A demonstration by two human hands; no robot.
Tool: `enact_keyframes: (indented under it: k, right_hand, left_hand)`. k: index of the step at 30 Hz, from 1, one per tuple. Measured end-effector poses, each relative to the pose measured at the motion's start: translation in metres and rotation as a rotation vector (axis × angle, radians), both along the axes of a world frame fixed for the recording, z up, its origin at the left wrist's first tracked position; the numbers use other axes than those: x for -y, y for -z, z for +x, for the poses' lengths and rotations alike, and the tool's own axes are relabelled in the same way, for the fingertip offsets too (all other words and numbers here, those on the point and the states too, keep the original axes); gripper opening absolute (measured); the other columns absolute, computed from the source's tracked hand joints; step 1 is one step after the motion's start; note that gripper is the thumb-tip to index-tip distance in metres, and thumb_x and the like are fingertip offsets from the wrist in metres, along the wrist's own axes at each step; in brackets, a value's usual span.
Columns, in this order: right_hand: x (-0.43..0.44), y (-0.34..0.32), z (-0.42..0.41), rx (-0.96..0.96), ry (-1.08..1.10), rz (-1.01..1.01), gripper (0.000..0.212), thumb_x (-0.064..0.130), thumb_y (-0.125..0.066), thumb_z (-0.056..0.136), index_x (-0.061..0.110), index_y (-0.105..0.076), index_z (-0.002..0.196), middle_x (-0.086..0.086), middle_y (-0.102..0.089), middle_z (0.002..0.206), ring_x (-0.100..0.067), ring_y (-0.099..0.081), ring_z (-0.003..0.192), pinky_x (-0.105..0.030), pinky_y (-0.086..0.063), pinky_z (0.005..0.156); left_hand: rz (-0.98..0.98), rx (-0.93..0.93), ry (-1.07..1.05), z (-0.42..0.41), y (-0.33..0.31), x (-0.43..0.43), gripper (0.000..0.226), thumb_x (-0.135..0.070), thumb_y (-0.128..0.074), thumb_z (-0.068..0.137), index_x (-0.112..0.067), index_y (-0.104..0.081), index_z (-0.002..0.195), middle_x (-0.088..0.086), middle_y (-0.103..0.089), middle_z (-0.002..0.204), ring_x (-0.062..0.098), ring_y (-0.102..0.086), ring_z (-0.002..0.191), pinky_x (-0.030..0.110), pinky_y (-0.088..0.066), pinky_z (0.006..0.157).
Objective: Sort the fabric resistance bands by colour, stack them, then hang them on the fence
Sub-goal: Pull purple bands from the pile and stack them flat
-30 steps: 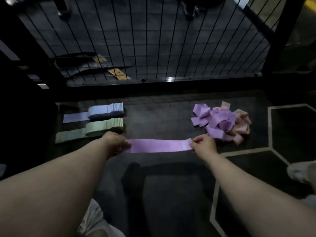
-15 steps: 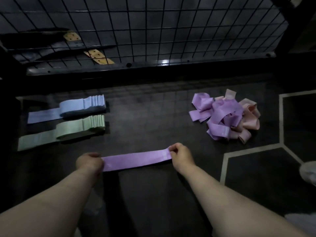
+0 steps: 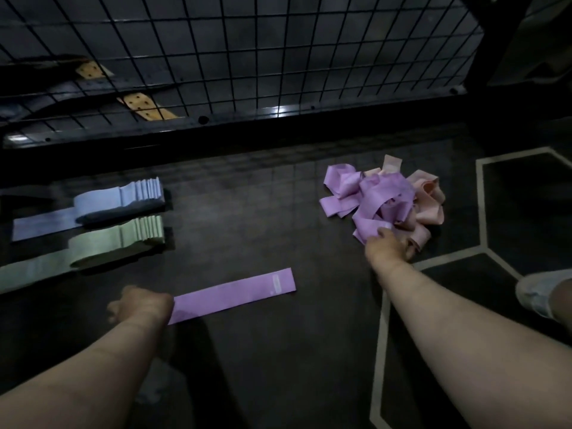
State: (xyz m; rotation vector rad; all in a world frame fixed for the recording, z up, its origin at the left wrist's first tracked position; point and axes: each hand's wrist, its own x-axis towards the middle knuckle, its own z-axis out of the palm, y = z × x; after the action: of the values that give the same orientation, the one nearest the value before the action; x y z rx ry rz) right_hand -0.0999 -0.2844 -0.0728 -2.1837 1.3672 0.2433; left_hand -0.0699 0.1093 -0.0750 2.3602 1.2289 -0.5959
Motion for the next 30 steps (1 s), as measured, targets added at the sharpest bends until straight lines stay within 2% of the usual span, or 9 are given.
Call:
enact_keyframes:
  k: [2,4,6,11,16,19,22,24,30]
  right_hand:
    - [0.01,-0.003,0.002,0.094,0.041,0.047,0.039,0.014,-0.05,0.093,0.007,-0.057,0.131,-0.022,-0.049,0.141,-0.039,-0.048,0.127,-0.036,-0.037,0.106]
    - [0.014,-0.012,-0.001,0.186,0.18,0.09,0.034,0.003,-0.048,0.096,-0.002,-0.059,0.127,-0.02,-0.056,0.134,-0.039,-0.052,0.122,-0.034,-0.039,0.102]
    - [0.01,-0.029,-0.004,0.236,0.241,0.14,0.031,0.004,-0.048,0.097,-0.001,-0.06,0.125,-0.019,-0.057,0.131,-0.038,-0.053,0.12,-0.034,-0.039,0.101]
    - [0.001,-0.033,-0.015,0.164,0.074,0.294,0.028,0.01,-0.055,0.096,0.008,-0.064,0.123,-0.015,-0.056,0.132,-0.037,-0.054,0.12,-0.043,-0.043,0.106]
    - [0.033,0.049,-0.013,0.027,-0.014,0.353,0.052,0.029,-0.058,0.08,0.029,-0.059,0.132,-0.015,-0.044,0.14,-0.036,-0.055,0.113,-0.045,-0.047,0.104]
    - [0.049,0.078,-0.009,0.056,0.029,0.344,0.061,0.039,-0.064,0.076,0.02,-0.056,0.133,-0.014,-0.047,0.138,-0.037,-0.056,0.112,-0.048,-0.049,0.101]
    - [0.017,0.007,-0.006,0.178,0.158,0.332,0.029,0.018,-0.052,0.096,0.002,-0.06,0.119,-0.017,-0.057,0.13,-0.039,-0.055,0.116,-0.046,-0.046,0.103]
    - [0.004,-0.034,-0.008,0.296,0.302,0.201,0.012,0.012,-0.052,0.098,0.012,-0.063,0.098,-0.011,-0.055,0.126,-0.036,-0.054,0.114,-0.044,-0.044,0.103]
    - [0.001,-0.107,-0.008,0.618,0.335,0.043,0.018,0.017,-0.069,0.088,0.029,-0.057,0.093,0.009,-0.06,0.104,-0.014,-0.062,0.097,-0.034,-0.055,0.087]
  left_hand:
    - [-0.016,0.031,0.059,0.004,-0.012,0.009,0.05,-0.011,-0.066,0.082,-0.004,-0.054,0.13,0.03,-0.04,0.138,0.047,-0.046,0.123,0.042,-0.041,0.102]
    - [-0.034,0.047,0.141,0.008,-0.026,0.019,0.055,-0.013,-0.069,0.079,-0.01,-0.055,0.132,0.027,-0.04,0.138,0.046,-0.047,0.123,0.044,-0.04,0.104]
    - [-0.082,0.08,0.205,0.012,-0.045,0.03,0.054,-0.015,-0.071,0.075,-0.01,-0.058,0.127,0.027,-0.045,0.136,0.045,-0.049,0.121,0.044,-0.042,0.104]
    - [-0.303,0.183,0.251,0.019,-0.078,0.049,0.046,-0.018,-0.072,0.077,-0.014,-0.062,0.122,0.021,-0.056,0.13,0.04,-0.057,0.115,0.046,-0.049,0.101]
    - [-0.402,0.196,0.369,0.01,-0.076,0.058,0.041,-0.015,-0.072,0.077,-0.016,-0.064,0.118,0.014,-0.064,0.12,0.032,-0.063,0.107,0.043,-0.052,0.098]
    - [-0.463,0.186,0.415,0.011,-0.074,0.063,0.036,-0.011,-0.069,0.079,-0.016,-0.064,0.114,0.012,-0.067,0.109,0.028,-0.066,0.097,0.041,-0.055,0.093]
    - [-0.473,0.196,0.443,0.017,-0.077,0.071,0.035,-0.009,-0.068,0.082,-0.014,-0.063,0.116,0.011,-0.067,0.107,0.026,-0.066,0.096,0.039,-0.055,0.092]
    - [-0.476,0.206,0.471,0.02,-0.082,0.08,0.034,-0.009,-0.068,0.085,-0.013,-0.063,0.118,0.011,-0.066,0.11,0.025,-0.064,0.099,0.037,-0.054,0.093]
    - [-0.54,0.276,0.569,0.014,-0.129,0.102,0.034,-0.008,-0.064,0.089,-0.012,-0.063,0.122,0.009,-0.065,0.114,0.023,-0.061,0.105,0.034,-0.051,0.094]
